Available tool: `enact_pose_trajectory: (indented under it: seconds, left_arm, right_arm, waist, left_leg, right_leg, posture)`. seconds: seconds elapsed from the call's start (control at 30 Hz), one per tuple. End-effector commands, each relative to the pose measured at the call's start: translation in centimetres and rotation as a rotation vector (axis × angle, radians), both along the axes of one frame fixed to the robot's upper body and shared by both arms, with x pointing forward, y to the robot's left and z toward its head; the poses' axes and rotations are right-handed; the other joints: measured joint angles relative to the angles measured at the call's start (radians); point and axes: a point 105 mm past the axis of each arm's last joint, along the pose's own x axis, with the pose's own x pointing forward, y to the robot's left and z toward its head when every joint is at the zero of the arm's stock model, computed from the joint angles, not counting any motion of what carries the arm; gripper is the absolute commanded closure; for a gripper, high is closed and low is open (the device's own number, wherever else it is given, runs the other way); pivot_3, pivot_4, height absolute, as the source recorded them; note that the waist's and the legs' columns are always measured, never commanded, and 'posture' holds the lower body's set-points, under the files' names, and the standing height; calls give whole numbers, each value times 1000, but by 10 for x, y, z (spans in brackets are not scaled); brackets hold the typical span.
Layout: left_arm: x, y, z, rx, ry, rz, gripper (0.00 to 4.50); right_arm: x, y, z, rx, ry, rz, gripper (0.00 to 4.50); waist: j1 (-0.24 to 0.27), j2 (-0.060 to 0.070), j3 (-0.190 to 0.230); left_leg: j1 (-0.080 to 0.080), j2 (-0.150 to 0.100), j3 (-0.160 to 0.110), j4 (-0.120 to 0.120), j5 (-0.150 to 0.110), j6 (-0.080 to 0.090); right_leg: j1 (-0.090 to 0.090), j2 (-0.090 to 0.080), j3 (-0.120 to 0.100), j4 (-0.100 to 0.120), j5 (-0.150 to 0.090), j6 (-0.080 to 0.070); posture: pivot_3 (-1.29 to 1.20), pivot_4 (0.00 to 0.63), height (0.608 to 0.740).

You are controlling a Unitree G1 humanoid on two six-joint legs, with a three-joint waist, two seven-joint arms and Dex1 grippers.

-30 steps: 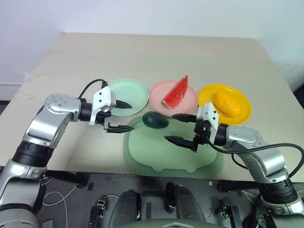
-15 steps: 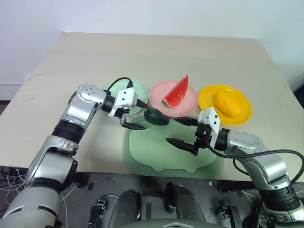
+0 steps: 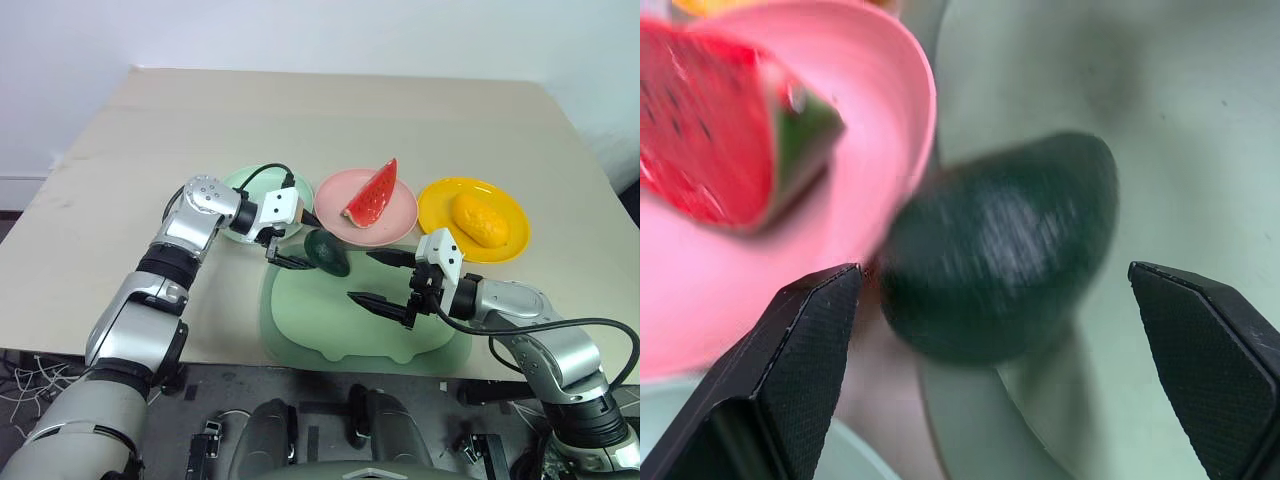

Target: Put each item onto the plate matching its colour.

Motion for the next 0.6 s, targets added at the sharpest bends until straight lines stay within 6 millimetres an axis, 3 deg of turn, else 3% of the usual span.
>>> enact_pose_trajectory:
  seconds: [0.03,0.6]
  left_arm:
    - [3,-4,14,-20,-51,-20,7]
    - [-7,-13,-4,50,-20,-106,7]
  right_arm:
    - [-5,5,9,14,-50,23,14]
    - [-6,8,6,24,-36,17,14]
  waist:
    - [0,0,0]
    - [0,0,0]
  left_leg:
    - [0,0,0,0,0,0]
    - [0,0,-1,0,0,0]
  right_leg:
    - [0,0,0,0,0,0]
    - [0,0,0,0,0,0]
  posture:
    - [0,150,740]
    - [0,150,740]
